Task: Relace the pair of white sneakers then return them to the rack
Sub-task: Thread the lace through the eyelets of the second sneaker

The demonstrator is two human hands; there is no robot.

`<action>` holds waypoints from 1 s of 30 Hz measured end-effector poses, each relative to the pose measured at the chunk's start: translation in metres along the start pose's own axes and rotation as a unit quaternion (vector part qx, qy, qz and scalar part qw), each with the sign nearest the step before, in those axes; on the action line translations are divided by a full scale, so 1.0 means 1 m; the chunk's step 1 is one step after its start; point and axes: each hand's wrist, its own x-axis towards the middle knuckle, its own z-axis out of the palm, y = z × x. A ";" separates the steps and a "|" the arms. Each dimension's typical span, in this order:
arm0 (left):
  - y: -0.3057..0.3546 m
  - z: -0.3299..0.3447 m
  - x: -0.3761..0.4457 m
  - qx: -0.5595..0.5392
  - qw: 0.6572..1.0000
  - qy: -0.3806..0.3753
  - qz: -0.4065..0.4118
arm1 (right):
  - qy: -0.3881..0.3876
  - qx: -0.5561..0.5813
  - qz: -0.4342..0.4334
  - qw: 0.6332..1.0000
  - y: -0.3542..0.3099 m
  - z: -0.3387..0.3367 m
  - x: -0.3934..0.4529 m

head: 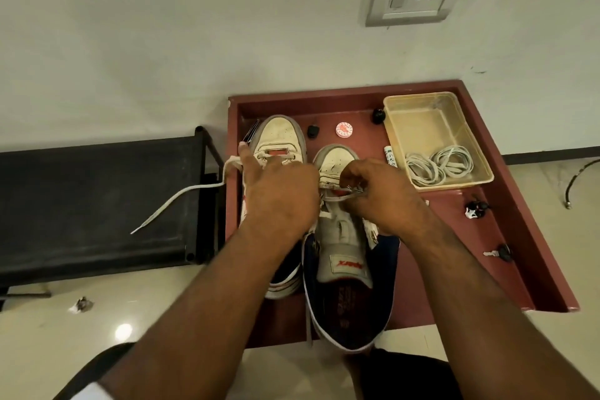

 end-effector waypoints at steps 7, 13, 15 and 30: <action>-0.055 -0.024 0.012 -0.164 0.967 0.068 -0.181 | -0.001 0.014 0.010 1.000 0.004 -0.001 0.000; -0.102 -0.031 0.000 -0.077 0.946 0.137 -0.283 | -0.027 0.031 0.010 0.999 -0.001 -0.002 0.001; -0.055 -0.023 0.003 -0.081 0.979 0.093 -0.159 | -0.050 0.124 0.039 0.990 0.001 -0.009 0.000; 0.005 -0.002 0.001 -0.051 0.998 0.040 -0.021 | -0.074 0.171 0.131 0.974 0.008 -0.022 -0.007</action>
